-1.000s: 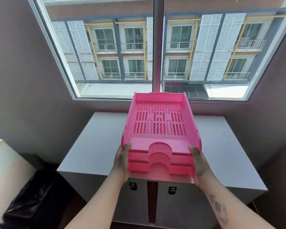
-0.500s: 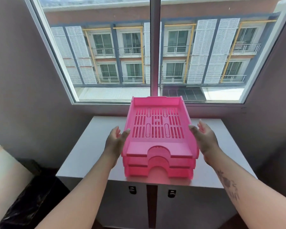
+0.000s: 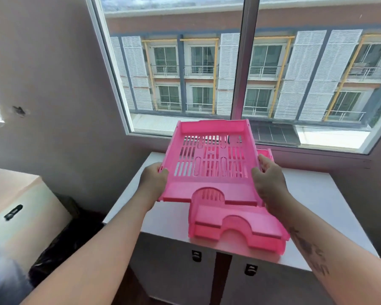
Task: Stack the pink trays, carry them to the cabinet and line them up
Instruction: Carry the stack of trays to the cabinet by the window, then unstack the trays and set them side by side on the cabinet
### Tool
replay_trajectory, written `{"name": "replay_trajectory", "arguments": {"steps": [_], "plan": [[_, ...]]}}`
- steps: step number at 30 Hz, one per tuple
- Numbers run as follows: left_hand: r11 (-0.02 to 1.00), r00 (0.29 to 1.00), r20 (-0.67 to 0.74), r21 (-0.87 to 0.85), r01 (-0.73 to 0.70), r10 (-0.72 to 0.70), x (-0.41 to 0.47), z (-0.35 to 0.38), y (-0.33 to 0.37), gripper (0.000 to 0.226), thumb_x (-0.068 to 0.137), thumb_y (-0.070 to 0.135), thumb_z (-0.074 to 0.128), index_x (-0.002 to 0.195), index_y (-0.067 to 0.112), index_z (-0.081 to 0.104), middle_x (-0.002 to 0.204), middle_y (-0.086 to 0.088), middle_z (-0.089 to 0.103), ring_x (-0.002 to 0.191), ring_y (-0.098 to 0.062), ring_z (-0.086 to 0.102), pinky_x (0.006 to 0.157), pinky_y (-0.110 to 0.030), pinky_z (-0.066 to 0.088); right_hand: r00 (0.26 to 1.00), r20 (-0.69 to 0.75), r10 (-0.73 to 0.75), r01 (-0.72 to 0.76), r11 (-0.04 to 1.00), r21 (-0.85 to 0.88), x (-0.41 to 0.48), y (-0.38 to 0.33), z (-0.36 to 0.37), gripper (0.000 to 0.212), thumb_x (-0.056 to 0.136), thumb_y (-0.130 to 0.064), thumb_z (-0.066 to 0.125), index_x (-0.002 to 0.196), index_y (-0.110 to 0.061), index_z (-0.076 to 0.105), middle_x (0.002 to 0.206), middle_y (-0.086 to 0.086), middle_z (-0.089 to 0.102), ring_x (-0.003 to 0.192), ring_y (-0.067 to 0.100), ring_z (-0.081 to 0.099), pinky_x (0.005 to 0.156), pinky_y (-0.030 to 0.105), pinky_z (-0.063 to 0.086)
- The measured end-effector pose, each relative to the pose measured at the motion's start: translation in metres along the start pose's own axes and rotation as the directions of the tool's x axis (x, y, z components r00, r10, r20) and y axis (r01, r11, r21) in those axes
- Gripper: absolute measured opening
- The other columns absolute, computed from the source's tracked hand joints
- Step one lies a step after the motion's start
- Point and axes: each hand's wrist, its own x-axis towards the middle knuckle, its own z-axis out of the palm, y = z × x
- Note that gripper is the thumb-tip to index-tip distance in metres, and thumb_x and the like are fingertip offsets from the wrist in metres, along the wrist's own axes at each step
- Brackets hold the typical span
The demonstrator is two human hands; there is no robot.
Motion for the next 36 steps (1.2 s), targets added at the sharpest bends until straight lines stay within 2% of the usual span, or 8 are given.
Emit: {"name": "replay_trajectory", "arguments": {"steps": [4, 10, 13, 18, 26, 29, 33, 36], "plan": [[0.999, 0.992, -0.121, -0.016, 0.032, -0.034, 0.006, -0.065, -0.029, 0.020, 0.093, 0.009, 0.039, 0.090, 0.013, 0.059, 0.081, -0.014, 0.054, 0.066, -0.027, 0.057, 0.040, -0.033, 0.047, 0.988, 0.153, -0.025, 0.027, 1.000, -0.011, 0.006, -0.007, 0.072, 0.061, 0.088, -0.015, 0.048, 0.148, -0.013, 0.038, 0.141, 0.011, 0.056, 0.105, 0.030, 0.068, 0.086, 0.057, 0.057], [0.991, 0.940, -0.315, -0.049, 0.121, -0.131, -0.001, -0.140, -0.087, 0.021, 0.095, 0.011, 0.043, 0.089, 0.020, 0.062, 0.078, -0.008, 0.061, 0.069, -0.023, 0.056, 0.060, -0.030, 0.043, 0.945, 0.322, -0.060, 0.133, 0.968, -0.212, -0.005, -0.023, 0.172, 0.051, 0.092, 0.001, 0.039, 0.141, -0.012, 0.046, 0.119, 0.016, 0.065, 0.085, 0.025, 0.063, 0.073, 0.042, 0.058], [0.982, 0.927, -0.328, -0.116, 0.149, -0.179, -0.008, -0.144, -0.110, 0.028, 0.099, 0.007, 0.040, 0.089, 0.023, 0.060, 0.077, -0.001, 0.062, 0.066, -0.016, 0.056, 0.055, -0.025, 0.042, 0.932, 0.361, 0.026, 0.106, 0.934, -0.341, -0.008, -0.011, 0.202, 0.049, 0.090, 0.003, 0.036, 0.136, -0.008, 0.049, 0.122, 0.017, 0.064, 0.102, 0.033, 0.063, 0.087, 0.043, 0.055], [0.955, 0.913, -0.296, -0.186, 0.232, -0.280, -0.009, -0.125, -0.153, 0.037, 0.093, 0.008, 0.040, 0.076, 0.030, 0.064, 0.084, -0.009, 0.065, 0.074, -0.022, 0.057, 0.065, -0.032, 0.045, 0.933, 0.339, 0.120, 0.073, 0.860, -0.504, -0.010, 0.024, 0.224, 0.044, 0.092, 0.005, 0.034, 0.133, -0.004, 0.046, 0.121, 0.020, 0.062, 0.099, 0.035, 0.060, 0.080, 0.040, 0.052], [0.937, 0.923, -0.191, -0.181, 0.300, -0.333, -0.006, -0.101, -0.198, 0.028, 0.088, 0.012, 0.042, 0.093, 0.014, 0.069, 0.081, -0.005, 0.066, 0.074, -0.021, 0.056, 0.062, -0.032, 0.042, 0.881, 0.381, 0.279, 0.098, 0.681, -0.726, -0.016, 0.055, 0.238, 0.064, 0.094, 0.006, 0.036, 0.152, 0.006, 0.009, 0.145, 0.027, 0.038, 0.122, 0.037, 0.051, 0.094, 0.040, 0.048], [0.940, 0.926, -0.165, -0.093, 0.329, -0.340, -0.001, -0.107, -0.195, 0.028, 0.093, 0.014, 0.048, 0.114, 0.013, 0.066, 0.102, -0.006, 0.071, 0.088, -0.021, 0.062, 0.067, -0.030, 0.048, 0.893, 0.414, 0.178, 0.216, 0.637, -0.740, -0.020, 0.048, 0.238, 0.054, 0.093, 0.004, 0.039, 0.144, 0.009, 0.023, 0.146, 0.027, 0.033, 0.128, 0.039, 0.044, 0.101, 0.041, 0.041], [0.958, 0.945, -0.229, 0.112, 0.265, -0.235, 0.012, -0.119, -0.167, 0.056, 0.092, 0.032, 0.059, 0.142, 0.010, 0.047, 0.144, -0.011, 0.054, 0.130, -0.027, 0.052, 0.106, -0.039, 0.044, 0.848, 0.512, -0.134, 0.475, 0.619, -0.625, -0.015, 0.022, 0.228, 0.034, 0.089, 0.003, 0.042, 0.123, 0.005, 0.048, 0.130, 0.020, 0.047, 0.115, 0.037, 0.051, 0.091, 0.043, 0.045], [0.976, 0.958, -0.278, 0.182, 0.119, -0.065, 0.022, -0.115, -0.127, 0.050, 0.091, 0.030, 0.058, 0.136, 0.009, 0.053, 0.138, -0.011, 0.058, 0.125, -0.028, 0.055, 0.102, -0.034, 0.044, 0.866, 0.457, -0.204, 0.479, 0.602, -0.639, -0.001, 0.000, 0.202, 0.025, 0.090, -0.004, 0.044, 0.112, 0.002, 0.053, 0.122, 0.018, 0.051, 0.106, 0.038, 0.055, 0.078, 0.041, 0.047]]}}
